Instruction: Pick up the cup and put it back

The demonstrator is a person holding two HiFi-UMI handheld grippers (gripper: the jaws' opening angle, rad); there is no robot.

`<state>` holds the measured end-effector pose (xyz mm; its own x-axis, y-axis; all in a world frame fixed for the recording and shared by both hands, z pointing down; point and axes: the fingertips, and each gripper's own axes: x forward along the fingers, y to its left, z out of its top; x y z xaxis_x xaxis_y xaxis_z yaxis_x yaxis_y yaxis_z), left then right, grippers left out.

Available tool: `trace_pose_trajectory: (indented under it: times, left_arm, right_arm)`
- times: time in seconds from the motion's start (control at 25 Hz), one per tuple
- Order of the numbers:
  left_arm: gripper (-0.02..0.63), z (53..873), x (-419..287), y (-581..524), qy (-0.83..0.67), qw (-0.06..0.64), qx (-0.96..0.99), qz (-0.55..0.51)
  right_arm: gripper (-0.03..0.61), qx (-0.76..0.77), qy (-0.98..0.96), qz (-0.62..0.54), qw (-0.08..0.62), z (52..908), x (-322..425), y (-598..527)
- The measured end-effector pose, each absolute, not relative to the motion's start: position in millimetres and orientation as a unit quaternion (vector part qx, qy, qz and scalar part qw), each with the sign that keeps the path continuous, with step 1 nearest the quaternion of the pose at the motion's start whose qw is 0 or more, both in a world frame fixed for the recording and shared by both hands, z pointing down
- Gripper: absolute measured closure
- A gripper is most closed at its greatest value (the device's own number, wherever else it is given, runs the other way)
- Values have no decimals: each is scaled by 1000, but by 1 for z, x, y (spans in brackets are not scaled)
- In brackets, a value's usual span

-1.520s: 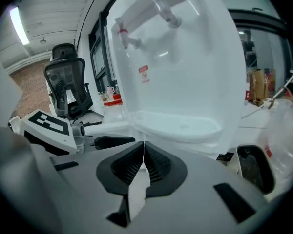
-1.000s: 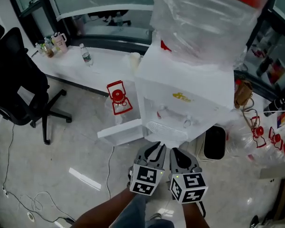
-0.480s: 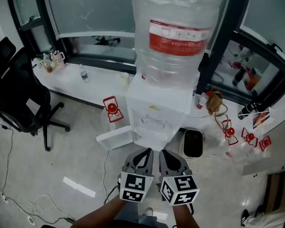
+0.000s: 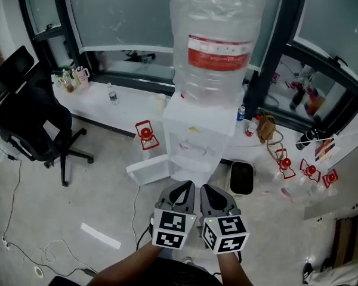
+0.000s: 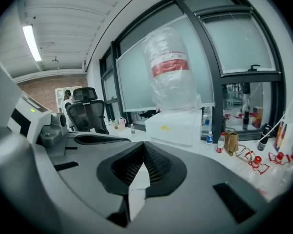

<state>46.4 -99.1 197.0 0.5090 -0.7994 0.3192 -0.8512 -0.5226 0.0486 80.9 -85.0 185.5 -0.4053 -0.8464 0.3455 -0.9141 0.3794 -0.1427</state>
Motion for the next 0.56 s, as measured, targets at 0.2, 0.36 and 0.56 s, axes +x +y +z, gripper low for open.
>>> trace_pose_trajectory:
  times: [0.2,0.36,0.56]
  left_arm:
    - [603,198,48,-91,-476,101,863,135]
    - [603,197,47,-88,-475,100,864,133]
    - [603,195,47,-85,-475,98,864,135]
  right_arm:
    - [558,537,-822,153,107,183,83,-77]
    - [558,537,-823,153,105,182,81,-75]
    - [558,537,-823,152,104,178,80,-74]
